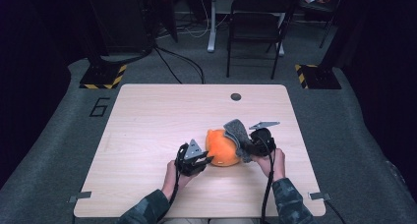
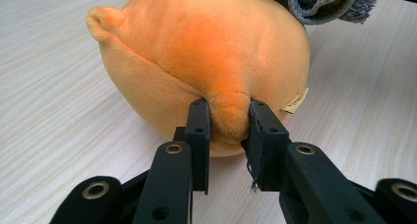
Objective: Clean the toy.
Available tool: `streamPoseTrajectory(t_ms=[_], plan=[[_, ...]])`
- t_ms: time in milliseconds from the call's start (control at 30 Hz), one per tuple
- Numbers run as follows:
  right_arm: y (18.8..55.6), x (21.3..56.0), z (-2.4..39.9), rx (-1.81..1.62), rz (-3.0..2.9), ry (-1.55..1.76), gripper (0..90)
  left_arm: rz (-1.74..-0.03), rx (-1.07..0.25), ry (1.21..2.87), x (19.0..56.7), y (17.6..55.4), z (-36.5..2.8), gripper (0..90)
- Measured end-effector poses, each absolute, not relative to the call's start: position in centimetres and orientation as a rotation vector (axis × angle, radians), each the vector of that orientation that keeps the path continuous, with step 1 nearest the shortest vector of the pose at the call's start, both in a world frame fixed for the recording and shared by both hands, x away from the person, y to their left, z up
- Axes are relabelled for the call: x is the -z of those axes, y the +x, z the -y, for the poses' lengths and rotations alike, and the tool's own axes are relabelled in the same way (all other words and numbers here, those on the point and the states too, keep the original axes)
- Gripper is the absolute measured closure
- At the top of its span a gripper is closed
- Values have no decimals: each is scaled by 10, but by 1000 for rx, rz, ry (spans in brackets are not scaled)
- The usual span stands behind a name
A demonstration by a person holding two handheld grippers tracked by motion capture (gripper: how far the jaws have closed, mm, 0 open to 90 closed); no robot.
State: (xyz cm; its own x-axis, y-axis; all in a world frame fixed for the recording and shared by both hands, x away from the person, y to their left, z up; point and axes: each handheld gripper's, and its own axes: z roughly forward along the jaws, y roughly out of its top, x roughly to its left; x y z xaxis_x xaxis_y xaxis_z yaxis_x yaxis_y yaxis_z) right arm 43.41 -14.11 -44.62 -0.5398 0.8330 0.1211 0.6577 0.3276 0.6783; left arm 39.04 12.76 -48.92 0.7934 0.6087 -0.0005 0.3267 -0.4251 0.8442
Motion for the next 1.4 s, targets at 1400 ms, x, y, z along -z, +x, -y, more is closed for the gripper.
streamPoseTrajectory(t_ms=[1400], plan=[[412,401,93,-1183,-2330,1173,744,-670,-407,2046,490,387,-122,724]])
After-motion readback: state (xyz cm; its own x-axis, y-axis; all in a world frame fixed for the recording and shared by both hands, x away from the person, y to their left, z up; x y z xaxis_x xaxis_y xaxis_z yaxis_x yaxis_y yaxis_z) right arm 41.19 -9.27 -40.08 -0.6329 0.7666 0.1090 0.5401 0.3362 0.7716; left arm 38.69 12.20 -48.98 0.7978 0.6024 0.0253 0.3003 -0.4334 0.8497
